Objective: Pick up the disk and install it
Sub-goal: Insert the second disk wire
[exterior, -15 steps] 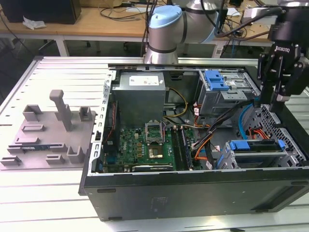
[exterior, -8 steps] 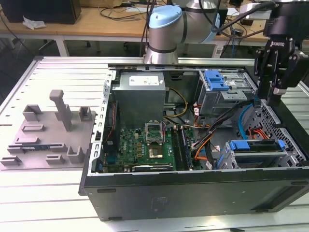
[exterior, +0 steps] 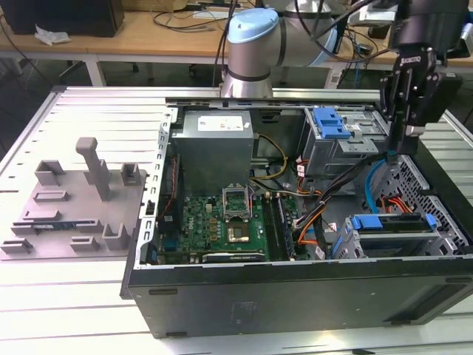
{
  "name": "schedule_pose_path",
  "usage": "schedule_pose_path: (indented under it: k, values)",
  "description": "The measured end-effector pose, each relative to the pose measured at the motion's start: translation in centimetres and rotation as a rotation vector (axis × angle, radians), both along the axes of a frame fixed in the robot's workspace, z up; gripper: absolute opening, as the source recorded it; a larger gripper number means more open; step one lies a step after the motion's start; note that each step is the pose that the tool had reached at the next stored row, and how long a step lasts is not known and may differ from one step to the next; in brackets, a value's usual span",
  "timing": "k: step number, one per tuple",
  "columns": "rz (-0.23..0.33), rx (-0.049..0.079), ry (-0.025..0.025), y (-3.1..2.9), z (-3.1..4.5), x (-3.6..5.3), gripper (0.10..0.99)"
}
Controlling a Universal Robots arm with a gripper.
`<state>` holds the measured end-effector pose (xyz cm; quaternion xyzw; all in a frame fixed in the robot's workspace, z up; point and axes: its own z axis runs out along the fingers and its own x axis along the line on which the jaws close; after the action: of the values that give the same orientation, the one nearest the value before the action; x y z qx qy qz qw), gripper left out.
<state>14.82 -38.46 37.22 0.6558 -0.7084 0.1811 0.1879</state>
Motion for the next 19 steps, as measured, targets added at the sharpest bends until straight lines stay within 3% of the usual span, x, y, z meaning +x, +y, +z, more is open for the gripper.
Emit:
schedule_pose_path:
  k: [7, 15, 17, 19]
  values:
    - [0.000, -0.060, 0.0005, 0.47, 0.00, -0.33, 0.345]
    - [0.011, -0.064, -0.0015, 0.47, -0.03, -0.94, 0.345]
    - [0.023, -0.064, -0.0104, 0.47, -0.06, -0.96, 0.345]
    - [0.030, -0.064, -0.0153, 0.47, -0.12, -1.16, 0.345]
